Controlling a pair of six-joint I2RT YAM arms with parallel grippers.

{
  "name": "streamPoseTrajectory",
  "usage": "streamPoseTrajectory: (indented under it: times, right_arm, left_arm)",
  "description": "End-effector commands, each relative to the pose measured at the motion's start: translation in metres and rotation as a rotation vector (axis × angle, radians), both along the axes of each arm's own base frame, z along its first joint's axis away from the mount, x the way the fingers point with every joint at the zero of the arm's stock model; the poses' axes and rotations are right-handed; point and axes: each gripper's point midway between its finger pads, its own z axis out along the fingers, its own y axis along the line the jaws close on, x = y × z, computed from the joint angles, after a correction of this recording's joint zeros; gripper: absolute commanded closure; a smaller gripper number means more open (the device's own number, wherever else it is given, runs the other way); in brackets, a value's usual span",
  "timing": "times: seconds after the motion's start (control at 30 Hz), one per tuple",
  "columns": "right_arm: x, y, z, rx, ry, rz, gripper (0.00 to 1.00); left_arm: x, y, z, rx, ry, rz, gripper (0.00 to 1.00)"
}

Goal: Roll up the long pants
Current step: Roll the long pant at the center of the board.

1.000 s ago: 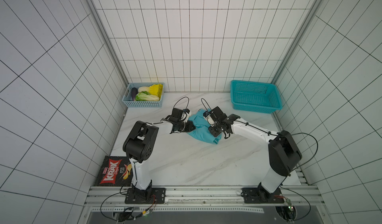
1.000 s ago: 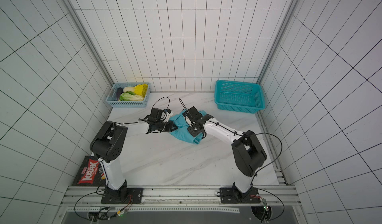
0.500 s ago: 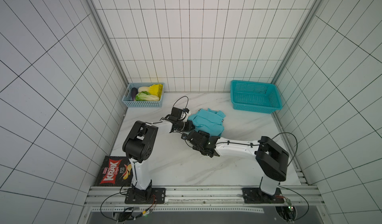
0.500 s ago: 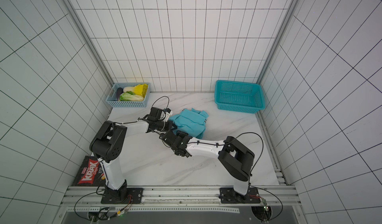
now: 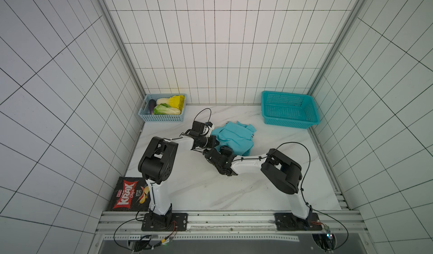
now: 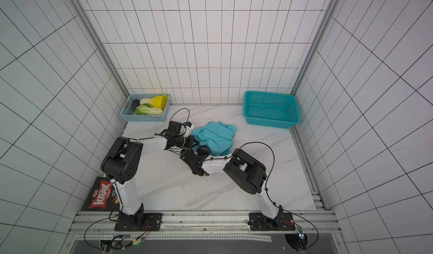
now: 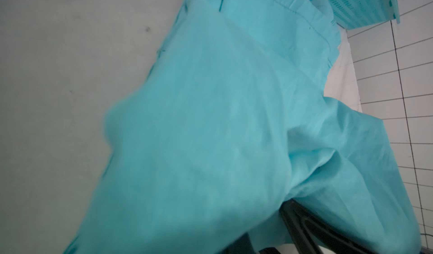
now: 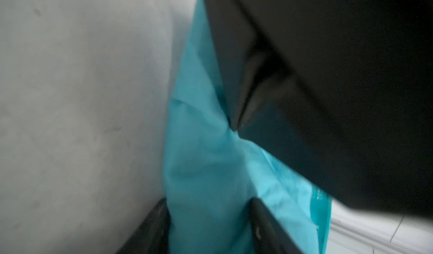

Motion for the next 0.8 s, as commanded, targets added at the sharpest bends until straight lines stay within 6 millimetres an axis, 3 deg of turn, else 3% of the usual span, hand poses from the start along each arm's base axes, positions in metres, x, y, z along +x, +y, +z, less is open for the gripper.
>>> streamPoseTrajectory:
  times: [0.0,0.07,0.13,0.2,0.33,0.47,0.5,0.6,0.77]
  right_arm:
    - [0.009,-0.048,-0.058,-0.167,0.142,-0.063,0.84]
    - [0.008,-0.048,-0.057,-0.133,0.201,-0.07,1.0]
    - [-0.005,-0.041,-0.052,-0.052,0.306,-0.041,1.0]
    - [-0.025,-0.031,-0.037,0.059,0.455,-0.02,1.0]
    - [-0.066,-0.015,0.013,0.322,0.751,-0.01,1.0]
    - [-0.134,0.001,0.073,0.481,1.191,0.032,1.0]
    - [-0.142,0.0,0.088,0.501,1.283,0.023,1.0]
    - [-0.14,-0.003,0.115,0.536,1.5,0.015,1.0]
    - [-0.095,-0.013,0.118,0.535,1.673,0.009,1.0]
  left_arm:
    - [-0.007,0.004,-0.007,0.001,0.035,0.0,1.0]
    - [-0.007,0.008,0.003,-0.014,0.026,0.013,1.0]
    - [-0.007,0.016,0.024,-0.058,0.007,0.039,1.0]
    - [-0.009,0.031,0.058,-0.102,-0.052,0.093,1.0]
    - [-0.018,0.067,0.113,-0.111,-0.172,0.225,0.99]
    - [-0.028,0.089,0.135,-0.081,-0.219,0.297,0.98]
    - [-0.03,0.09,0.137,-0.075,-0.223,0.296,0.98]
    - [-0.032,0.091,0.14,-0.077,-0.234,0.291,0.98]
    - [-0.029,0.08,0.14,-0.106,-0.222,0.233,0.99]
